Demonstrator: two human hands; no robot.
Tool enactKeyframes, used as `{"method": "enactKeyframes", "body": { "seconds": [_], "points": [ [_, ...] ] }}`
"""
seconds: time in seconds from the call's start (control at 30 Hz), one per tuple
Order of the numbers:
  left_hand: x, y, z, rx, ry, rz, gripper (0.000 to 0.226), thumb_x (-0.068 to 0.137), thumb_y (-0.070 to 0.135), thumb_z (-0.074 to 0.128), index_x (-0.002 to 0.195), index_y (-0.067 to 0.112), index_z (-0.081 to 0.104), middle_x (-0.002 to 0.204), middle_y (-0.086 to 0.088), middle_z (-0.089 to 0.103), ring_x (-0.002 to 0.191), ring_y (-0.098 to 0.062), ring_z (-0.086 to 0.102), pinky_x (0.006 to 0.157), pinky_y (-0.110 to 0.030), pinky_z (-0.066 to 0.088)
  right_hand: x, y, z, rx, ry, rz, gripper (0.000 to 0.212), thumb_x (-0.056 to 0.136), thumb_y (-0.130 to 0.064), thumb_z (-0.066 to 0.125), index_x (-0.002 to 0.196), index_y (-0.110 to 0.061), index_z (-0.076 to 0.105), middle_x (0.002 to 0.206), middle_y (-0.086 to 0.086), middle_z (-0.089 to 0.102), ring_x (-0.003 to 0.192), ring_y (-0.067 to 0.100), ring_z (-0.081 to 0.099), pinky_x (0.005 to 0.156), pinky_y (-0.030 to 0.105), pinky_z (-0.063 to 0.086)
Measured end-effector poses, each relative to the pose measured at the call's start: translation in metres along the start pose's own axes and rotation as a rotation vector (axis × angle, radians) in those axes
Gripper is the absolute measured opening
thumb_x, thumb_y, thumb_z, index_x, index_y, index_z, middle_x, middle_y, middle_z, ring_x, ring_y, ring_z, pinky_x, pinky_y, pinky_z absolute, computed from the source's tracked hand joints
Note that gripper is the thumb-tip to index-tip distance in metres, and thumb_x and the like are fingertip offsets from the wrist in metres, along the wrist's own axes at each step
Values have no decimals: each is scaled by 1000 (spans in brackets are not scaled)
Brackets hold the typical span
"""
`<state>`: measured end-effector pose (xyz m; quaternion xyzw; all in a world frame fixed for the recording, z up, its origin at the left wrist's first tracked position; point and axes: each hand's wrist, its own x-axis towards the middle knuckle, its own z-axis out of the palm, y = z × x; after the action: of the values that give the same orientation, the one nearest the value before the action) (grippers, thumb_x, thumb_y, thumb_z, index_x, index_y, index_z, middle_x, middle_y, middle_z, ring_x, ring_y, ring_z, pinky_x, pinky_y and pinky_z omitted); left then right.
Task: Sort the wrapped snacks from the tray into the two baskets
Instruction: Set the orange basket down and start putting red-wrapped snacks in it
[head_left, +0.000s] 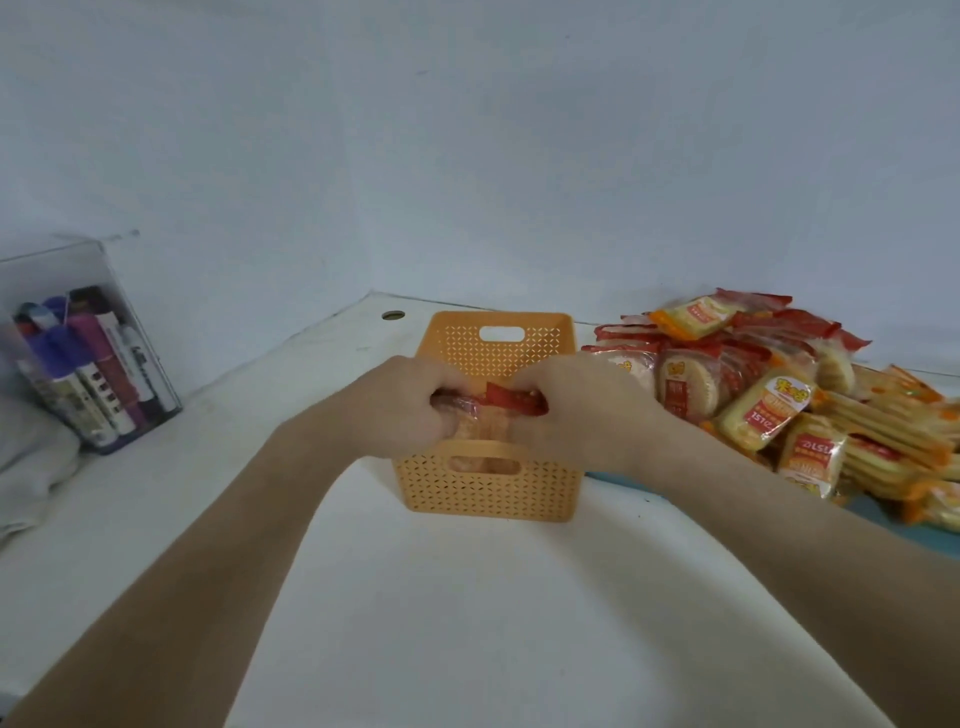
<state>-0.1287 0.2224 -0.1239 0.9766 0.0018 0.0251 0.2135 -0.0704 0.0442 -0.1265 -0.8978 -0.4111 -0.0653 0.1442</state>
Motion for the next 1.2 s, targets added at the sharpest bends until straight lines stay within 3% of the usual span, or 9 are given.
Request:
{"method": "enactKeyframes", "body": {
  "seconds": [0.27,0.4,0.53,0.63,0.7,0.77,0.87,1.03,1.2],
  "points": [
    [-7,-4,3,32,-109,-59,29,98,39,41,90,30,68,87,6,68,85,-13,62,76,-34,49,4,11,-7,137,-270,-38,25,93,-33,50,95,-27,74,82,-7,71,76,9,65,72,34,57],
    [-9,3,4,136,-90,-24,39,100,47,34,87,30,67,80,1,68,81,-14,62,79,-34,46,7,11,-7,112,-167,-91,19,91,-31,59,103,-31,75,87,-14,72,80,5,63,72,25,55],
    [-21,3,1,264,-144,-86,74,74,82,16,94,33,68,73,9,65,86,-1,56,110,-44,13,4,8,-16,183,-402,-61,49,91,-61,41,99,-23,71,91,-2,72,83,12,65,77,31,54],
    [-27,3,4,377,-193,-83,58,77,80,37,102,35,63,84,14,64,93,-4,55,114,-42,11,-2,2,-26,76,-602,-63,66,77,-75,45,115,-25,63,107,-7,66,97,15,61,88,35,50],
    [-28,3,11,402,-80,-30,35,84,65,51,96,35,64,79,13,62,85,-6,57,96,-33,43,-9,-2,-16,-192,-482,-127,39,86,-52,59,113,-24,61,101,-6,65,89,15,61,80,34,53],
    [-31,1,16,398,60,9,32,85,63,52,87,33,63,73,10,62,79,-10,58,73,-32,50,-15,-7,0,-308,-273,-169,18,93,-31,54,107,-21,60,95,-2,65,82,18,61,71,33,55],
    [-31,-6,19,423,137,-2,37,84,66,48,91,33,63,74,10,61,87,-12,56,80,-35,49,-21,-5,16,-317,-75,-145,7,96,-23,50,102,-22,52,92,0,63,81,22,61,67,34,50],
    [-26,4,14,318,-61,-29,53,76,79,44,115,44,54,105,20,65,106,-2,53,117,-43,15,-30,5,16,-21,-1,-140,36,95,-43,49,128,-28,50,125,-8,60,115,13,54,111,39,32],
    [-16,65,22,159,319,198,43,91,57,43,128,37,52,123,25,51,116,-4,47,97,-26,39,-45,68,-16,145,283,208,43,94,-38,51,134,-24,51,134,-3,56,126,18,47,103,35,38]
  ]
}}
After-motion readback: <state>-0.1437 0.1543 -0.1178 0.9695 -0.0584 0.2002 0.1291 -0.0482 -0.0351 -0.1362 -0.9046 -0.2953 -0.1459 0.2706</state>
